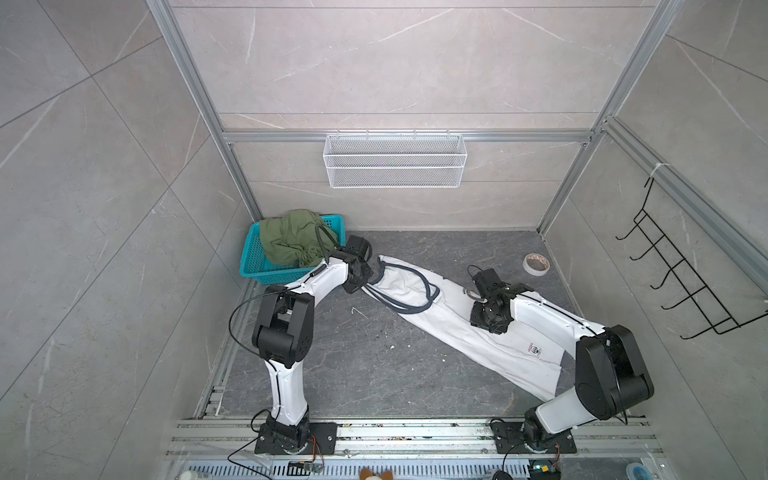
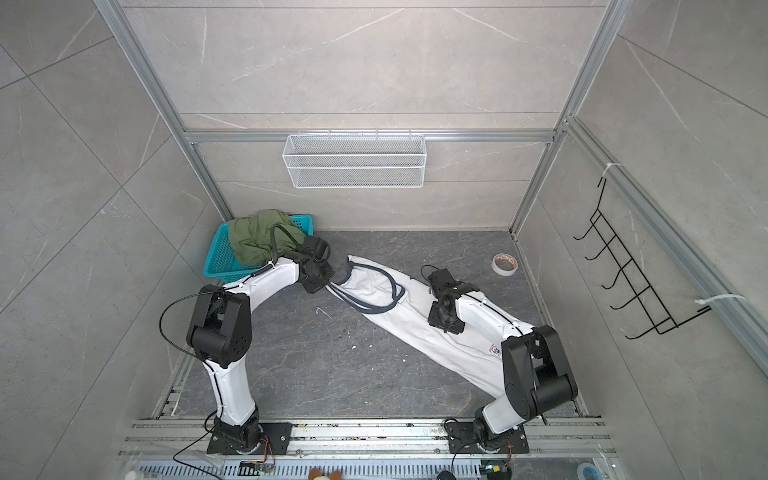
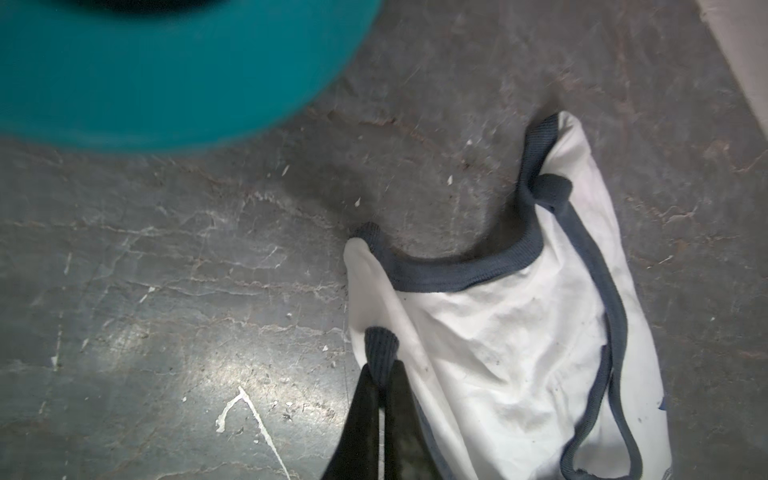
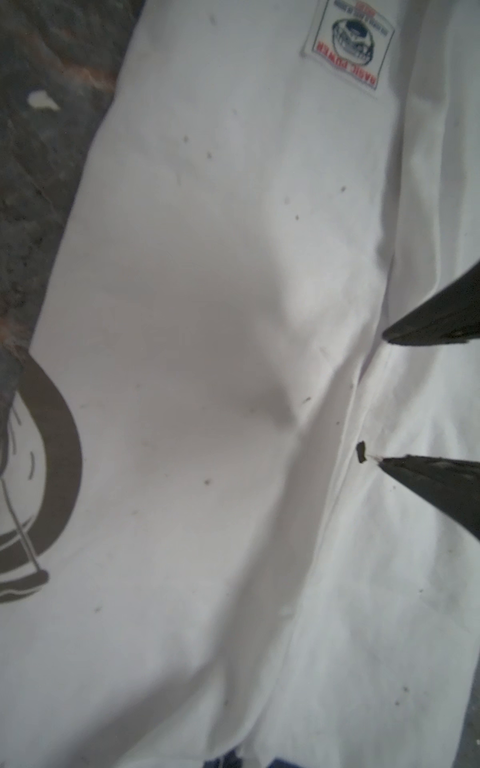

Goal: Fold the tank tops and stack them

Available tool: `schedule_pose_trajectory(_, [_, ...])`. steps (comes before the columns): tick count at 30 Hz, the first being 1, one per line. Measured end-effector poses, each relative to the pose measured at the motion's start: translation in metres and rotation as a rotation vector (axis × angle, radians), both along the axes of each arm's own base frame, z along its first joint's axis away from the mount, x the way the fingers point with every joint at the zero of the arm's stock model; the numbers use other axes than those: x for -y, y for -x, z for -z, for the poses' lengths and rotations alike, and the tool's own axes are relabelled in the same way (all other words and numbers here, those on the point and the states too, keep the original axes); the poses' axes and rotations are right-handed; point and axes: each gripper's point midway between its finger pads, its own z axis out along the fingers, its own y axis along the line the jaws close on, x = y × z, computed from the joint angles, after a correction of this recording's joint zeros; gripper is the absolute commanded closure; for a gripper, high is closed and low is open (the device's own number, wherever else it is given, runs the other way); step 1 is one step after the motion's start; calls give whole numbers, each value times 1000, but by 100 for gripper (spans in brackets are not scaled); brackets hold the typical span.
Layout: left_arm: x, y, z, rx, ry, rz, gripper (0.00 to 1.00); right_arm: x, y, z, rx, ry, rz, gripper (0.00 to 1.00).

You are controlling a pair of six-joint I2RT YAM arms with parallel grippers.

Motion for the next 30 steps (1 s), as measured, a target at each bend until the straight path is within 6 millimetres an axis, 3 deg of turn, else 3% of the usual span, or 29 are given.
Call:
schedule_pose_trajectory(6, [-5, -5, 11, -51, -26, -13, 100, -70, 7, -8, 50, -6, -256, 54])
schedule_pose_trajectory(9, [-6, -8, 21, -96, -47, -16, 100, -84, 1, -3, 55, -6, -291, 54])
schedule_pose_trajectory(16, [-8, -26, 28, -127, -104, -12, 100, -80, 2, 24, -10, 39, -287, 53])
schedule_pose_trajectory(23, [-9, -50, 27, -138, -167, -2, 100, -57, 9, 43, -77, 134, -214, 54])
schedule_pose_trajectory(30, [-8, -72, 37, -159, -237, 30, 100, -52, 8, 44, -74, 146, -167, 54])
